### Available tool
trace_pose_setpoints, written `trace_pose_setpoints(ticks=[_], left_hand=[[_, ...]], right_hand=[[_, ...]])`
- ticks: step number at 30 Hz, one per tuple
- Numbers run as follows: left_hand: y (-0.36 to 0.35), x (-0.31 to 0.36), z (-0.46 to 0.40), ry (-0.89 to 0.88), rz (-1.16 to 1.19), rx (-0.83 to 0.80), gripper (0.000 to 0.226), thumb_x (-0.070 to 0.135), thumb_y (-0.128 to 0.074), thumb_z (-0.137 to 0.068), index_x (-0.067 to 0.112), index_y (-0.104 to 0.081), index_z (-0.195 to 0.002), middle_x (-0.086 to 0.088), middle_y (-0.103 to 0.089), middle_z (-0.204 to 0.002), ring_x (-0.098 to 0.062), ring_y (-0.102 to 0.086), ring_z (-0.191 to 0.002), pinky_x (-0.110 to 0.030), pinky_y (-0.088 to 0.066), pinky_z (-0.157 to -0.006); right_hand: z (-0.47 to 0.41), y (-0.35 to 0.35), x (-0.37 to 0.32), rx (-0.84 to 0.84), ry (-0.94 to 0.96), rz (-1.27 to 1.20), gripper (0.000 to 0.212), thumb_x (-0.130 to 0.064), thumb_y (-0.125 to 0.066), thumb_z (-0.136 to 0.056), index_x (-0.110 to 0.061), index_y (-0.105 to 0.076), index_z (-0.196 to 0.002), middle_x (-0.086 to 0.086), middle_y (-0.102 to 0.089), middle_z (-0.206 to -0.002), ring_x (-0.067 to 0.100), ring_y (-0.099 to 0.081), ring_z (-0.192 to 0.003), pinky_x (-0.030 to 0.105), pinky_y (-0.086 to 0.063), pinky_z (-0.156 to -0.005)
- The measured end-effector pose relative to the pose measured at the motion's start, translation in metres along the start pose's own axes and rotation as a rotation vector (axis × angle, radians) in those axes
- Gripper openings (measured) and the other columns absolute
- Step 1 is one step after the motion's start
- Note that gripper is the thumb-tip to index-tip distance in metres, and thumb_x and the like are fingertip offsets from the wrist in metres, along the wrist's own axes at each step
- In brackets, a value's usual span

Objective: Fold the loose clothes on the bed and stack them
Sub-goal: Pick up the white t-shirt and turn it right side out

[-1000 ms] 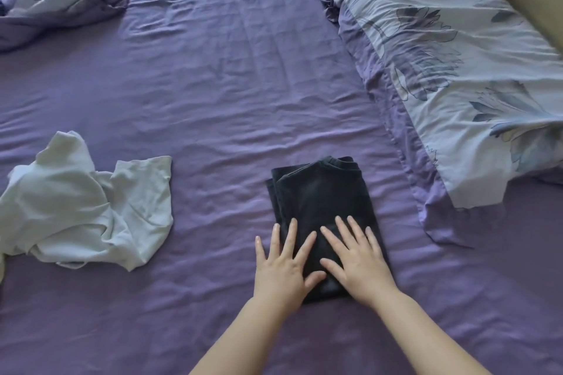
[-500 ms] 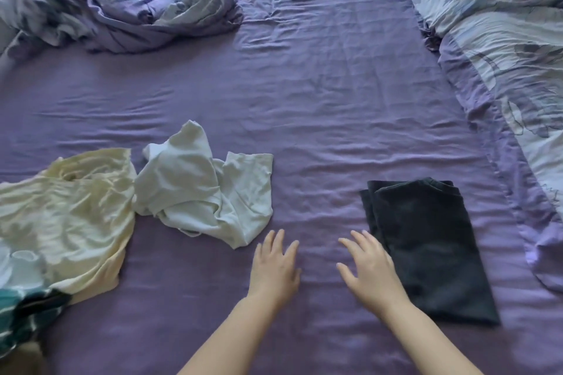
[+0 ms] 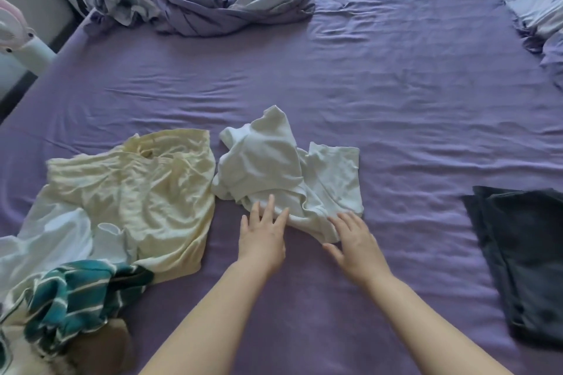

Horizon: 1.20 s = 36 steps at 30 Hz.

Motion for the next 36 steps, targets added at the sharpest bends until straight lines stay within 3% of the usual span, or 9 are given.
trace_pose_setpoints(ticks=[3,6,11,16,22,28,32,34,36], left_hand=[[0.0,-0.016,-0.012,-0.035,-0.001,-0.013,0.071,0.009,-0.047,-0.09,0.027,-0.011,-0.148,-0.001,-0.02,-0.152,-0.031,-0.035,-0.127,-0.038,-0.037,-0.098],[-0.004,-0.019,-0.008,-0.027,0.125,-0.03,0.044,0.001,-0.044,-0.089,0.017,-0.04,-0.13,-0.004,-0.042,-0.128,-0.032,-0.051,-0.109,-0.039,-0.042,-0.077],[0.016,-0.021,0.008,-0.066,0.464,0.144,0.014,0.012,-0.048,-0.093,0.008,-0.057,-0.102,-0.008,-0.055,-0.108,-0.029,-0.055,-0.101,-0.039,-0.045,-0.08],[0.105,-0.023,0.03,-0.156,0.848,0.347,0.004,0.009,-0.06,-0.087,0.007,-0.062,-0.084,0.001,-0.054,-0.08,-0.022,-0.053,-0.079,-0.022,-0.034,-0.066],[0.23,-0.031,0.079,-0.21,0.937,0.507,0.01,0.013,-0.059,-0.09,0.008,-0.067,-0.088,-0.006,-0.062,-0.081,-0.018,-0.053,-0.075,-0.022,-0.034,-0.065],[0.331,-0.01,0.155,-0.28,1.699,0.058,0.018,0.023,-0.054,-0.095,0.01,-0.064,-0.091,-0.005,-0.063,-0.081,-0.022,-0.062,-0.078,-0.032,-0.053,-0.071],[0.37,0.006,0.196,-0.512,1.708,-0.116,0.049,0.014,-0.061,-0.09,-0.009,-0.042,-0.129,-0.01,-0.059,-0.086,-0.017,-0.062,-0.071,-0.03,-0.055,-0.066],[0.386,0.01,0.213,-0.61,1.682,-0.108,0.063,0.0,-0.066,-0.082,-0.008,-0.034,-0.135,-0.009,-0.06,-0.087,-0.017,-0.062,-0.071,-0.025,-0.05,-0.062],[0.408,0.016,0.234,-0.736,1.587,-0.089,0.058,-0.001,-0.067,-0.077,0.0,-0.047,-0.131,-0.01,-0.064,-0.098,-0.021,-0.062,-0.086,-0.027,-0.048,-0.075]], right_hand=[[-0.011,-0.011,-0.003,0.08,-0.028,0.094,0.041,-0.029,-0.053,-0.09,-0.019,-0.046,-0.129,-0.004,-0.044,-0.139,0.015,-0.025,-0.138,0.031,-0.033,-0.102],[-0.009,-0.013,-0.008,0.18,-0.058,0.065,0.018,-0.02,-0.052,-0.091,-0.014,-0.06,-0.106,0.001,-0.057,-0.123,0.02,-0.04,-0.129,0.033,-0.035,-0.096],[0.003,0.025,-0.035,0.284,-0.065,-0.25,0.009,-0.014,-0.054,-0.092,-0.007,-0.058,-0.091,0.012,-0.064,-0.081,0.034,-0.055,-0.081,0.036,-0.036,-0.074],[0.016,0.121,-0.079,0.455,-0.116,-0.608,0.006,-0.017,-0.06,-0.089,-0.022,-0.062,-0.089,-0.009,-0.063,-0.073,0.008,-0.058,-0.068,0.01,-0.039,-0.058],[0.042,0.247,-0.14,0.374,0.011,-0.694,0.01,-0.023,-0.063,-0.088,-0.02,-0.066,-0.079,-0.005,-0.066,-0.069,0.008,-0.058,-0.062,0.024,-0.046,-0.06],[0.094,0.334,-0.205,0.273,0.115,-0.821,0.012,-0.01,-0.054,-0.092,-0.01,-0.063,-0.084,0.005,-0.06,-0.072,0.015,-0.058,-0.066,0.036,-0.057,-0.063],[0.139,0.378,-0.238,0.039,0.292,-0.84,0.029,0.009,-0.042,-0.09,-0.008,-0.065,-0.096,0.009,-0.065,-0.088,0.014,-0.064,-0.08,0.026,-0.058,-0.071],[0.16,0.403,-0.243,0.105,0.342,-0.753,0.037,0.014,-0.042,-0.086,-0.011,-0.067,-0.1,0.005,-0.067,-0.093,0.013,-0.064,-0.084,0.024,-0.056,-0.074],[0.18,0.428,-0.244,0.211,0.389,-0.734,0.04,0.015,-0.043,-0.083,-0.012,-0.068,-0.098,-0.002,-0.07,-0.087,0.007,-0.065,-0.079,0.02,-0.055,-0.071]])
Point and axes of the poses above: each hand's wrist, its own z-axis away from the middle knuckle, its own y-axis out of the back of the hand, x = y × z, the point moved 1 cm from there along -z, towards the middle knuckle
